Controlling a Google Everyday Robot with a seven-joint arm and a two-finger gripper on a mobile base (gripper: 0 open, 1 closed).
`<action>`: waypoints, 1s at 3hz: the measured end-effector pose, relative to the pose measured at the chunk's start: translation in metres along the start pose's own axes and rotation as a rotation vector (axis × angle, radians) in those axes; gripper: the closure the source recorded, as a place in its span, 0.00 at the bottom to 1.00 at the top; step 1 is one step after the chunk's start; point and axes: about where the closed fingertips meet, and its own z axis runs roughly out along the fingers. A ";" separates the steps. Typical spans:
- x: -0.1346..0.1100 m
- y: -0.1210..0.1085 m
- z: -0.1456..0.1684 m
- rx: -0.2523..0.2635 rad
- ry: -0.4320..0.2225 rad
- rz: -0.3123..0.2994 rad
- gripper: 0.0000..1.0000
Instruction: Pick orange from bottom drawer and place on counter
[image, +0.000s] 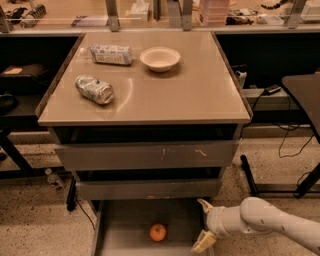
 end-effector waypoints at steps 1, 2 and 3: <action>0.021 -0.004 0.047 0.070 -0.007 -0.025 0.00; 0.040 -0.012 0.080 0.143 -0.018 -0.046 0.00; 0.040 -0.012 0.081 0.143 -0.018 -0.047 0.00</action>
Offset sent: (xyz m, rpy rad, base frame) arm 0.0370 0.0229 -0.1173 -0.0305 -0.2189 -0.0994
